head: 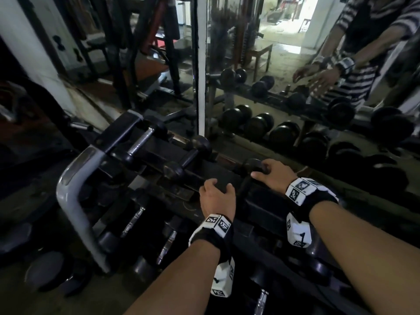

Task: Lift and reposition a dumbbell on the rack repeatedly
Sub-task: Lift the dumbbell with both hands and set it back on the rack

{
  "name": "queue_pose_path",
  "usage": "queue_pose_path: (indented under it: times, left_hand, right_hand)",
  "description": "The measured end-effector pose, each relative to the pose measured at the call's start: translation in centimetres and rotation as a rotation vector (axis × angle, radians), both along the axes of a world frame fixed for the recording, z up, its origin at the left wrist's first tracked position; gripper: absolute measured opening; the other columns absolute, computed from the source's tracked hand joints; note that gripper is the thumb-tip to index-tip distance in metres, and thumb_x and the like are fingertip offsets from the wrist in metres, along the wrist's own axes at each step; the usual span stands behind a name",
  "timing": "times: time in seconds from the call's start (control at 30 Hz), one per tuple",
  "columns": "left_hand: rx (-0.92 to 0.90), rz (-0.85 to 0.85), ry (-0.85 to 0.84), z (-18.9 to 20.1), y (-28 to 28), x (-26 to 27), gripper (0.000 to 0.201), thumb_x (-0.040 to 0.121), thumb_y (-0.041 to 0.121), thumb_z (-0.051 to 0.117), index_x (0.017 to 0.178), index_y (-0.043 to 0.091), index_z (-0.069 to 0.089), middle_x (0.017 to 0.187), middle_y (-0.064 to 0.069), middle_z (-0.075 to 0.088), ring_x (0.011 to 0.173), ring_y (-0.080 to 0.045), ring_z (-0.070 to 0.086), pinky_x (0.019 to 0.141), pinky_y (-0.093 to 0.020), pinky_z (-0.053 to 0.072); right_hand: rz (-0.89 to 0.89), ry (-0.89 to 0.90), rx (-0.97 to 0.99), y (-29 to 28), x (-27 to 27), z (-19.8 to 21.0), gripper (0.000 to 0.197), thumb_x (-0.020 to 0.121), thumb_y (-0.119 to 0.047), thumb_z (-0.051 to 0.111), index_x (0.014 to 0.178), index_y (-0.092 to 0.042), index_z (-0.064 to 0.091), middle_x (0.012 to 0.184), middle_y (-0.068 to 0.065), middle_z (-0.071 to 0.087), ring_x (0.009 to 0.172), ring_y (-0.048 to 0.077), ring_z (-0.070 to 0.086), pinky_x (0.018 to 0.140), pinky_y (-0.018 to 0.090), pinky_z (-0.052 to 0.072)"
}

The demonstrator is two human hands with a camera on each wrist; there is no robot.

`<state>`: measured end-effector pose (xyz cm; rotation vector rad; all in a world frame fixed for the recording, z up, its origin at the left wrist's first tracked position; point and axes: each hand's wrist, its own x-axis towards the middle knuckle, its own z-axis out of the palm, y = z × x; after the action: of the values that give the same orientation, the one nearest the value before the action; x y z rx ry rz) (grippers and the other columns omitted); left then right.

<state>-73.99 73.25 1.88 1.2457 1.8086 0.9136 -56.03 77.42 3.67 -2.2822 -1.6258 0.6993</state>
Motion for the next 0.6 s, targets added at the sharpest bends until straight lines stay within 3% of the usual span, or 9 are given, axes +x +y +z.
queue_pose_path:
  times: [0.3, 0.43, 0.6]
  left_hand:
    - [-0.124, 0.174, 0.012, -2.0, 1.0, 4.7, 0.052, 0.092, 0.042, 0.063, 0.134, 0.013, 0.054, 0.141, -0.007, 0.05, 0.125, -0.024, 0.052, 0.097, -0.029, 0.04]
    - [-0.109, 0.207, 0.055, -3.6, 0.5, 6.0, 0.054, 0.095, 0.04, 0.059, 0.139, 0.01, 0.05, 0.147, -0.006, 0.044, 0.132, -0.024, 0.047, 0.104, -0.03, 0.038]
    - [-0.131, 0.293, 0.012, -4.2, 1.1, 7.0, 0.058, 0.096, 0.043, 0.056, 0.144, 0.012, 0.044, 0.15, -0.005, 0.041, 0.133, -0.024, 0.046, 0.103, -0.031, 0.038]
  right_hand:
    - [0.134, 0.062, 0.069, 4.6, 2.8, -2.8, 0.044, 0.086, -0.049, 0.069, 0.123, -0.025, 0.061, 0.125, 0.013, 0.064, 0.115, 0.032, 0.061, 0.091, 0.032, 0.044]
    - [0.147, 0.146, 0.059, 6.0, 3.7, -4.1, 0.046, 0.088, -0.048, 0.068, 0.129, -0.028, 0.058, 0.13, 0.009, 0.063, 0.122, 0.03, 0.058, 0.101, 0.035, 0.045]
    - [0.168, 0.224, 0.009, 7.5, 4.0, -4.8, 0.047, 0.085, -0.051, 0.07, 0.124, -0.028, 0.062, 0.125, 0.004, 0.066, 0.118, 0.028, 0.06, 0.097, 0.033, 0.045]
